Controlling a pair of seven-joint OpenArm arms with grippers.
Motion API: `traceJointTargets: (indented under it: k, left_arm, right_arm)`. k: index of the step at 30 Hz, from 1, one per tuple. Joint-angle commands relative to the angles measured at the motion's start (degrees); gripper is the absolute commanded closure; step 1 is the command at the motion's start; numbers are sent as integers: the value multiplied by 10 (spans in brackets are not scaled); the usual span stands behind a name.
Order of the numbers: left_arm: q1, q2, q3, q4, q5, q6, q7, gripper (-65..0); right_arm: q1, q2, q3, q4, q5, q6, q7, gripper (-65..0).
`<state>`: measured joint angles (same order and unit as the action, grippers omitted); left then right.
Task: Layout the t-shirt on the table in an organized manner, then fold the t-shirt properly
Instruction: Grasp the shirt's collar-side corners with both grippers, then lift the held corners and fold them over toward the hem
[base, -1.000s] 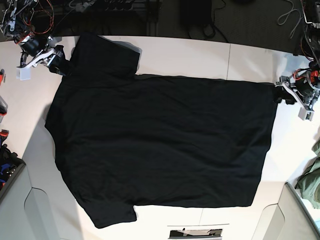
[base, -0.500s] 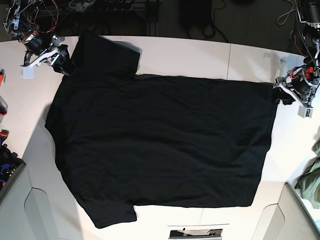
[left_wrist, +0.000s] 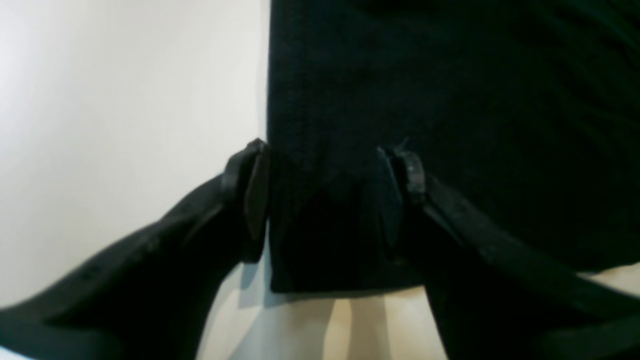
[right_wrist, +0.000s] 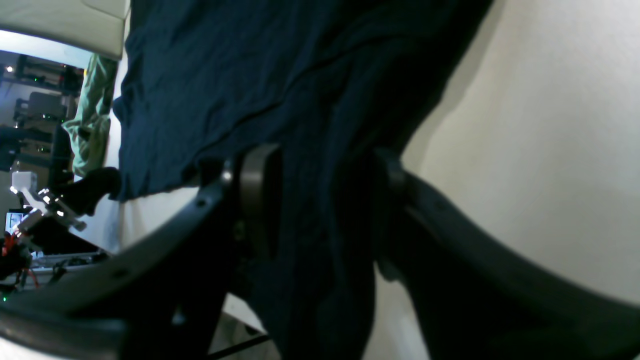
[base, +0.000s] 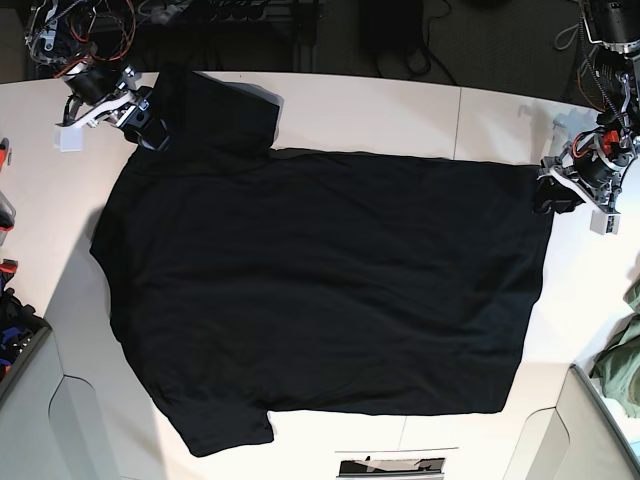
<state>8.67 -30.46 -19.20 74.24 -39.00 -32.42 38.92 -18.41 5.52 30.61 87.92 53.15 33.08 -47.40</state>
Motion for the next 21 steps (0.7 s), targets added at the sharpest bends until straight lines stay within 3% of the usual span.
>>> traceJointTargets:
  k: [1,3,5,7,9,15,21]
  left_arm:
    - [-1,-7,0,2,5,-4,18,-258]
    - [-1,-7,0,2,5,-5,18,-176]
    - [-1,-7,0,2,5,-30,17,-90]
    - [-1,-7,0,2,5,-57,17,-4]
    - [-1,-10,0,2,4,-76,17,0]
    - [-1,-45,-8,3,-54,-76,21,0]
    - [-12,-50,-66,3,-91,-76,21,0]
  right_arm:
    - [-5,0,-4,3,-17,-7,-17,-247]
    - [-5,0,-10,3,-17,-7,-17,-137]
    - [-5,0,-17,3,-17,-7,-17,0]
    - [-5,0,-22,3,-17,-7,-17,0]
    - [-3,0,-22,3,-17,-7,-17,0]
    - [-3,2,-9,58,-13,-2,-14,0]
    - [27,18,6,108,-33,-2,-5,0]
